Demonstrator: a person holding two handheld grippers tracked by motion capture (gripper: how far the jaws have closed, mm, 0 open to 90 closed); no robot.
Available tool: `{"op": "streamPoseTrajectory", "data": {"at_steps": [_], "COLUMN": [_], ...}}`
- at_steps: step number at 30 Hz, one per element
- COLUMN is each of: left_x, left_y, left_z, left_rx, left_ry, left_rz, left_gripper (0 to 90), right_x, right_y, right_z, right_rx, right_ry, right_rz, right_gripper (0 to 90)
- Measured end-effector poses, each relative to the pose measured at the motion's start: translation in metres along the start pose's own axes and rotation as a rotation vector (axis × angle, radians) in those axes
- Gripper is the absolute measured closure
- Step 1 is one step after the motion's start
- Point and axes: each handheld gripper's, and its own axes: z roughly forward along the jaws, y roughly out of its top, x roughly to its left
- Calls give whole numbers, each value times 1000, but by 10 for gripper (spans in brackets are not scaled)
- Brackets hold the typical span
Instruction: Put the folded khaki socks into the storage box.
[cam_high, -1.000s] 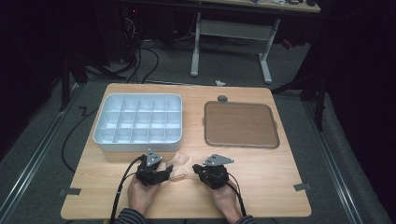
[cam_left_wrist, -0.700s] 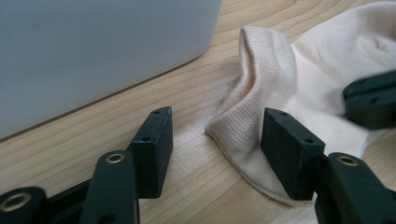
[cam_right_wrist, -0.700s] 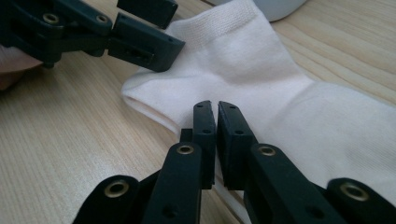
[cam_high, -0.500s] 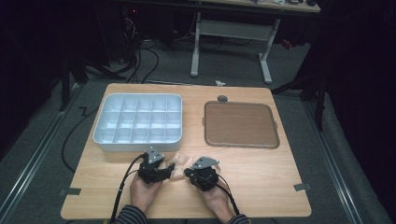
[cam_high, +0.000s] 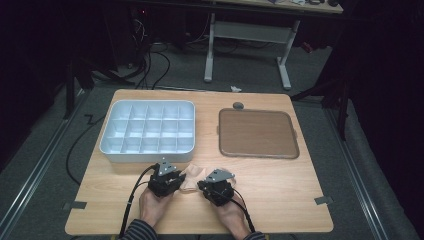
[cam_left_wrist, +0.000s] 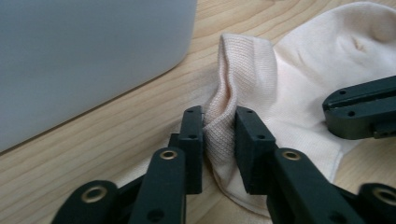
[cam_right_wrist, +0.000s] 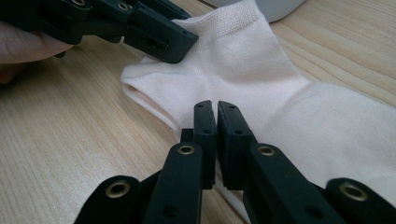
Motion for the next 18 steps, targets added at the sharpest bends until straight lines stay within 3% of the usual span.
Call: {"op": "streamPoseTrajectory", "data": {"at_steps": [9, 18], "left_x": [6, 6], "left_y": [1, 4], "left_z": [-2, -11], "left_rx": [1, -14], "left_ry": [-78, -120], "left_rz": [-58, -77], "left_gripper": [809, 817], "right_x": [2, 3], "right_y": [-1, 0], "right_z": [-1, -1], "right_rx": [-1, 9], "right_ry": [-6, -5], "right_rz": [0, -11], "right_gripper": [868, 876]}}
